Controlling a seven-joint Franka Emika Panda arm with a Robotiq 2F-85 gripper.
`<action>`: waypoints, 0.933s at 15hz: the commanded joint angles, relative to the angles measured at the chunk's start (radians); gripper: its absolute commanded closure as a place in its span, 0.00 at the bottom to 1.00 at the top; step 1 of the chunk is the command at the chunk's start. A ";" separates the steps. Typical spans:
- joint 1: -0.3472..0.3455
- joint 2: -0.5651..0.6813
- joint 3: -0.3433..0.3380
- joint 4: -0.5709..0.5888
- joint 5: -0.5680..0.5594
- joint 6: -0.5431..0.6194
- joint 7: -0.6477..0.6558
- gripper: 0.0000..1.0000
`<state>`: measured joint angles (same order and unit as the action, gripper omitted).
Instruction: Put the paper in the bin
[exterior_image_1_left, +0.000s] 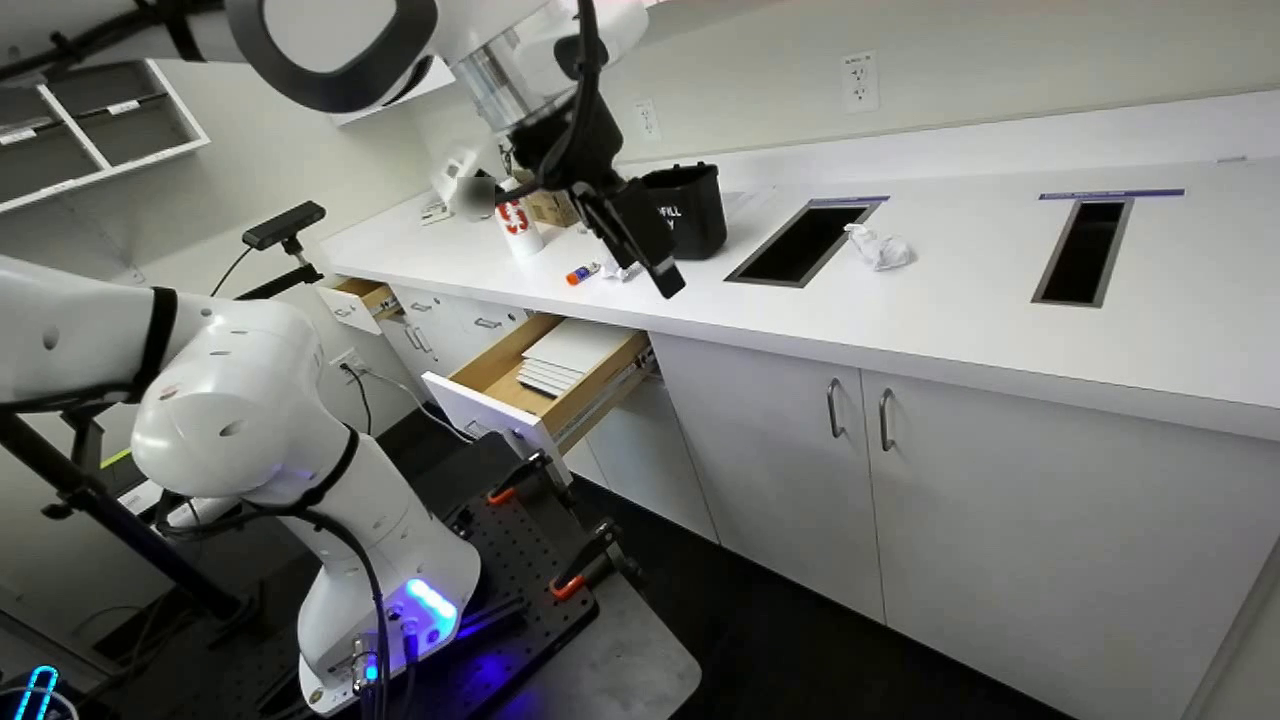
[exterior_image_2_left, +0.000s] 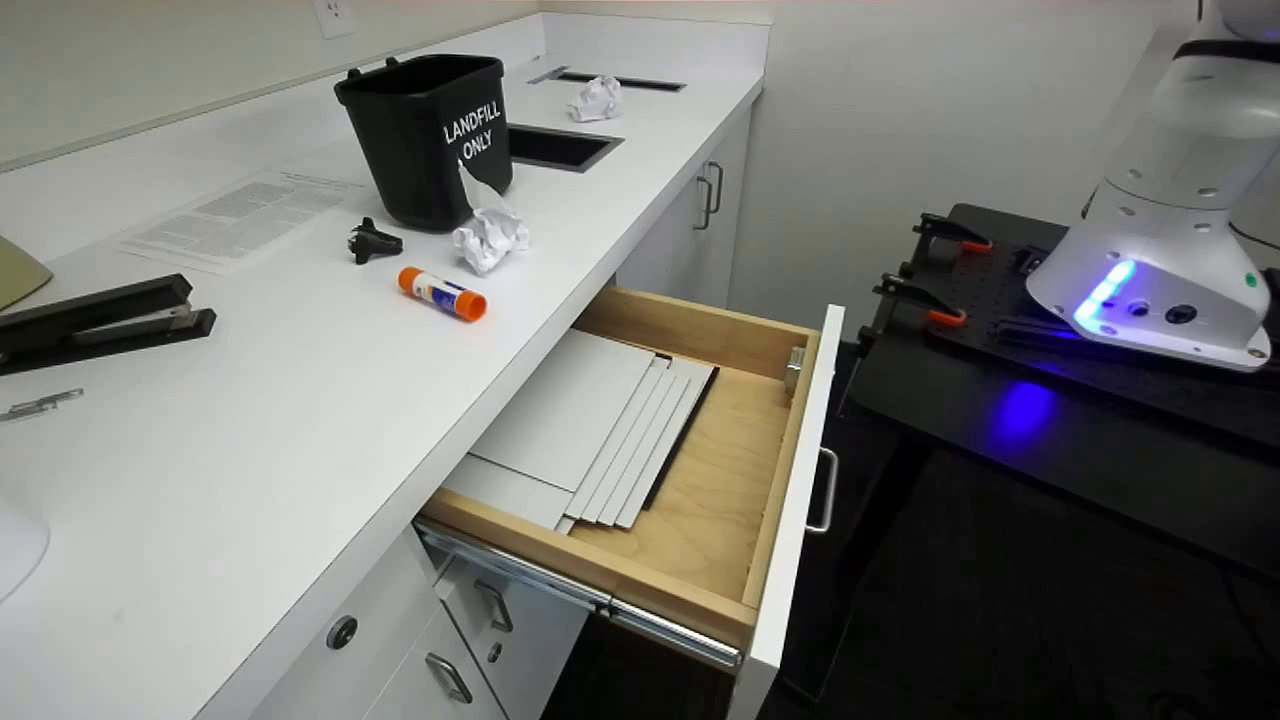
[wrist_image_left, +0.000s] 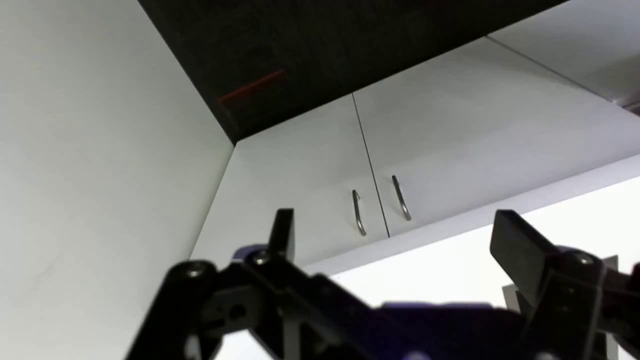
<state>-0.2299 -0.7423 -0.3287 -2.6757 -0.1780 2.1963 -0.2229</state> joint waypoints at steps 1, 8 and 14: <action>0.042 0.191 0.004 0.102 0.022 0.173 -0.011 0.00; 0.102 0.559 0.028 0.337 0.100 0.346 0.015 0.00; 0.086 0.567 0.045 0.330 0.094 0.345 0.007 0.00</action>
<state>-0.1126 -0.1765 -0.3152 -2.3471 -0.0922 2.5436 -0.2105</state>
